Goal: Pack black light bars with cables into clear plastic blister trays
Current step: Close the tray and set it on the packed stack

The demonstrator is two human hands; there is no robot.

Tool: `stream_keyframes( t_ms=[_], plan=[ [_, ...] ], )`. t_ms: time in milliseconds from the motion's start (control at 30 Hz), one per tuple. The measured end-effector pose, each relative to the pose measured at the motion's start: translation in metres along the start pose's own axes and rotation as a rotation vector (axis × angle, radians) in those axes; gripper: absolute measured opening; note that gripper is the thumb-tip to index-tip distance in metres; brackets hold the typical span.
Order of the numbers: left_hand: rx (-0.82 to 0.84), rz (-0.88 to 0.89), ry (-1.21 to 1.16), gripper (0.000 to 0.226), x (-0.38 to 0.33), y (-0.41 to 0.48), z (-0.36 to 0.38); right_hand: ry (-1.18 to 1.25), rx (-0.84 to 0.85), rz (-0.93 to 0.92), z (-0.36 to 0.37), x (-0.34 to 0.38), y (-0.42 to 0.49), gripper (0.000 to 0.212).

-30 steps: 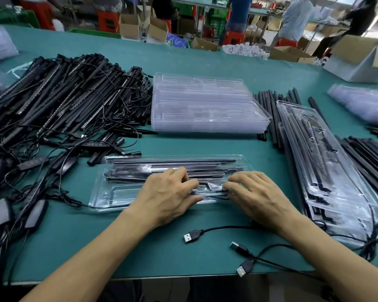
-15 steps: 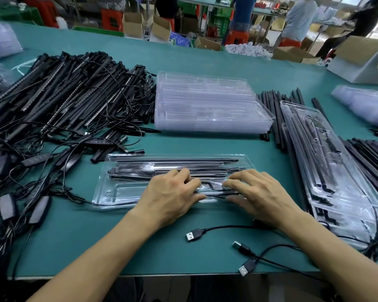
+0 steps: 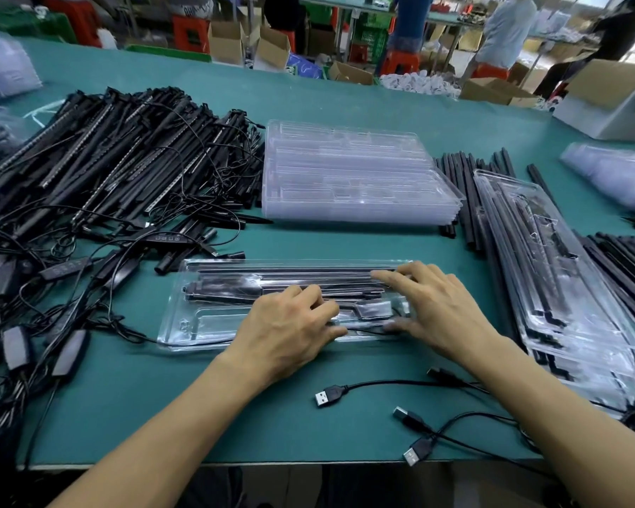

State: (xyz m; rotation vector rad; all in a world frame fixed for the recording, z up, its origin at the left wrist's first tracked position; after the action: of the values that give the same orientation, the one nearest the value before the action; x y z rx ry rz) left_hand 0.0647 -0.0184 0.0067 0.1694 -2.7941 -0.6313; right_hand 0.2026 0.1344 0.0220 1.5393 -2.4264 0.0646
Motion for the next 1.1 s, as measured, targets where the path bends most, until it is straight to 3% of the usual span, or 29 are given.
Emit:
stream_keyframes(
  t_ms=[267,400,533,767,1000,1100],
  plan=[
    [-0.035,-0.027,-0.138,0.045,0.001,-0.018,0.008,0.118,-0.163,0.100,0.004,-0.006,-0.029,0.037],
    [-0.044,0.024,-0.121,0.044,-0.001,-0.019,0.007,0.347,-0.047,0.108,-0.007,-0.017,-0.038,0.043],
    [-0.109,0.043,-0.102,0.035,-0.004,-0.022,0.006,0.162,-0.011,0.094,-0.007,-0.010,-0.047,0.045],
    [-0.151,-0.013,-0.100,0.036,-0.006,-0.025,0.008,-0.036,-0.152,0.247,0.002,-0.006,-0.067,0.050],
    [0.001,-0.102,-0.181,0.052,0.000,-0.026,0.012,0.027,-0.038,0.297,0.007,-0.015,-0.069,0.057],
    [-0.002,-0.101,-0.191,0.045,0.000,-0.026,0.011,0.123,0.001,0.318,0.002,-0.021,-0.062,0.051]
  ],
)
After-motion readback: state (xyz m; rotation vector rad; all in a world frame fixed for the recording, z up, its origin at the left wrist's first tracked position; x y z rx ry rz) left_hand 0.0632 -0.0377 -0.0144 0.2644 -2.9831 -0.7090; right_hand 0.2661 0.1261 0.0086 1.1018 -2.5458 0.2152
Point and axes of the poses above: each hand's wrist, its own y-axis towards the middle knuckle, its own z-axis out of the palm, x = y × z, the point moved 5 cm from there along y, towards the middle knuckle, and after that the axes turned 15 degrees about y, right-handed, at the moved point
